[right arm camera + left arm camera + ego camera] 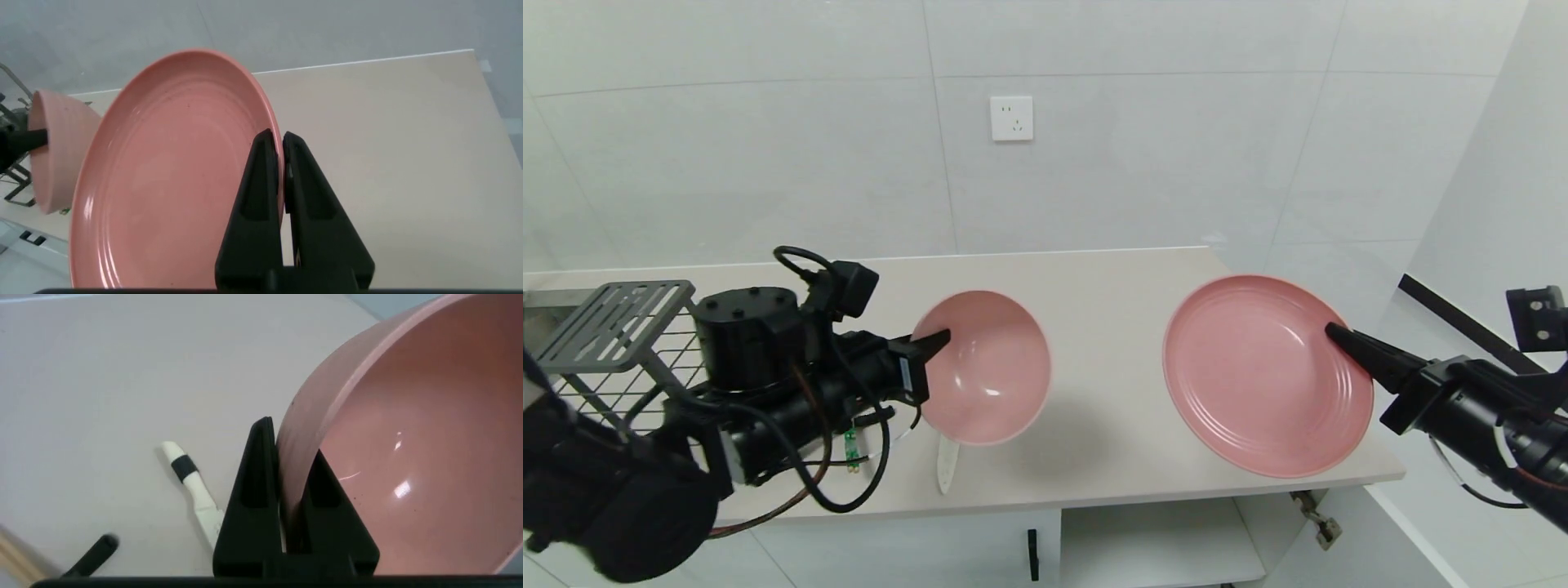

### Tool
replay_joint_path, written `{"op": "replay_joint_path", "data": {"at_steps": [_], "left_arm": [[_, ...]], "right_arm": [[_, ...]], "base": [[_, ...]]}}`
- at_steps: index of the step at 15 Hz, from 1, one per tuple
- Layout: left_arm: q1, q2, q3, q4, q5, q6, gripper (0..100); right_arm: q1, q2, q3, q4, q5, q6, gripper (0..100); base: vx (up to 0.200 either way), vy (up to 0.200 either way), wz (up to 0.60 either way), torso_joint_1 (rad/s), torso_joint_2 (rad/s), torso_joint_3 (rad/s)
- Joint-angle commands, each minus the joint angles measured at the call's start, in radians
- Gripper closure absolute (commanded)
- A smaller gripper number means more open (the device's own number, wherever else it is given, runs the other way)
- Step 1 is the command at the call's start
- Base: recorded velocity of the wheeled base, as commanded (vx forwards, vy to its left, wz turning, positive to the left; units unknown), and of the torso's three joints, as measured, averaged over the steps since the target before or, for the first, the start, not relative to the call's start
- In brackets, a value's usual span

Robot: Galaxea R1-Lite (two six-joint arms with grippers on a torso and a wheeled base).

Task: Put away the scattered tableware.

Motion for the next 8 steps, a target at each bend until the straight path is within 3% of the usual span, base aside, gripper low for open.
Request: {"op": "replay_joint_path", "data": {"at_steps": [1,4,5,8], "left_arm": [[0.01,-0.192,0.12,-0.002,0.017,0.012,100],[0.016,-0.329,0.264,0.001,0.021,0.01,100],[0.04,-0.362,0.295,0.002,0.02,0.012,100],[0.09,-0.387,0.321,-0.001,0.02,0.018,100]], "right_arm": [[0.0,-0.026,0.003,-0.001,0.0,0.001,100],[0.001,-0.047,0.019,-0.001,0.0,0.001,100],[0.001,-0.058,0.02,-0.001,0.0,0.001,100],[0.001,-0.07,0.025,-0.001,0.0,0.001,100]], "base": [[0.0,0.0,0.0,0.0,0.0,0.0],[0.0,0.0,0.0,0.0,0.0,0.0],[0.0,0.0,0.0,0.0,0.0,0.0],[0.0,0.0,0.0,0.0,0.0,0.0]]}}
